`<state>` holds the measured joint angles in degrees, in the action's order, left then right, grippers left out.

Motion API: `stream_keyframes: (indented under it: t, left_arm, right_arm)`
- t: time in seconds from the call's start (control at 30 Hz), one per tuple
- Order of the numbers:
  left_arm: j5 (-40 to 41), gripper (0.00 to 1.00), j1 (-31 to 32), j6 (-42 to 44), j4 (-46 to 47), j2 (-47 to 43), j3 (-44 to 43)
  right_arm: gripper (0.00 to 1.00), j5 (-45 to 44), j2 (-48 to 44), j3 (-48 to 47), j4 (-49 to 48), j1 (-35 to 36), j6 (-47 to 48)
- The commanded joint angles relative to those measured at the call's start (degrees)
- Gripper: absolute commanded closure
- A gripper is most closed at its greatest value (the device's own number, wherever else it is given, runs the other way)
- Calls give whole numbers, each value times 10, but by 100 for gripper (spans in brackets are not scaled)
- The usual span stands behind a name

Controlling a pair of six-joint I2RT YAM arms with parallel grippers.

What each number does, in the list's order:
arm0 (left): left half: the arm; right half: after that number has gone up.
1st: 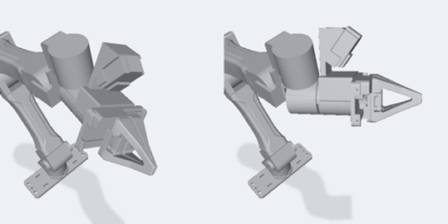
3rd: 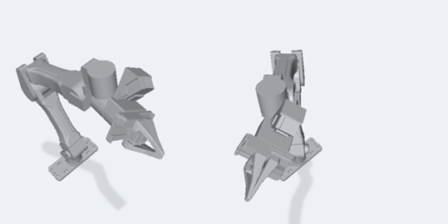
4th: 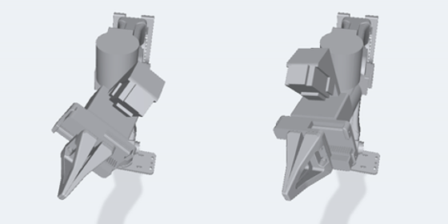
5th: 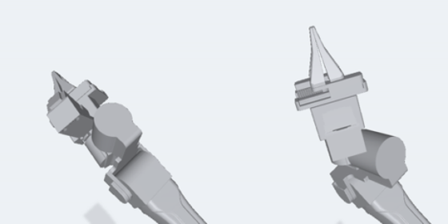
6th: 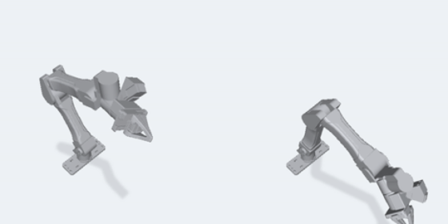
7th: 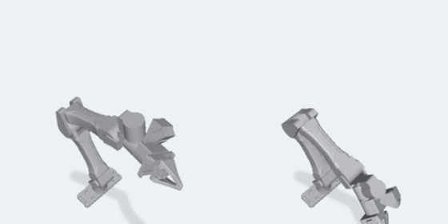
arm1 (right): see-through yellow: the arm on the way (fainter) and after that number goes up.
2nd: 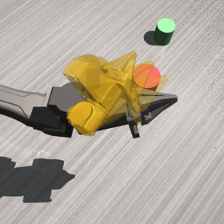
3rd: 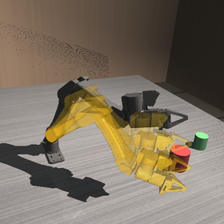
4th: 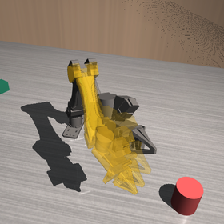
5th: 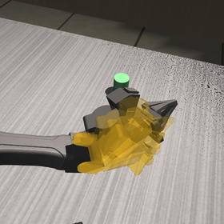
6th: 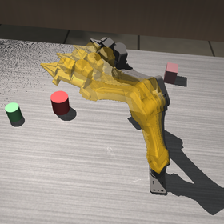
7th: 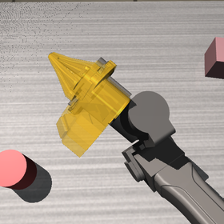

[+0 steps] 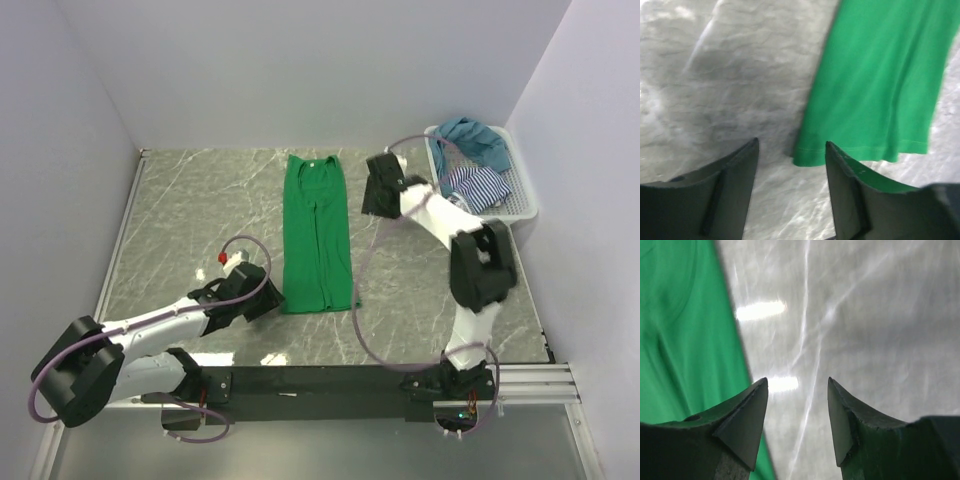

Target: Fold and stack the tank tops

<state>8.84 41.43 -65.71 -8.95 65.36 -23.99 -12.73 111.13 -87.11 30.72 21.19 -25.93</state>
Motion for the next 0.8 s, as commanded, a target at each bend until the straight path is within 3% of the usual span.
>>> stream_keyframes:
  t: [0.0,0.17,0.37,0.53,0.77]
  left_arm:
    - [-25,38,-1,3,32,-10,13]
    - [-33,34,1,5,38,-22,26]
    - [-27,39,2,-9,32,3,28]
    - [26,41,25,-28,7,30,18]
    - [37,41,38,-42,13,50,24]
  right_arm:
    - [42,7,-133,162,-75,40,-35]
    - [43,22,-269,360,-120,90,-81]
    - [43,64,-393,518,-173,141,-155]
    - [43,61,-428,563,-201,177,-201]
    - [44,62,-439,606,-237,181,-226]
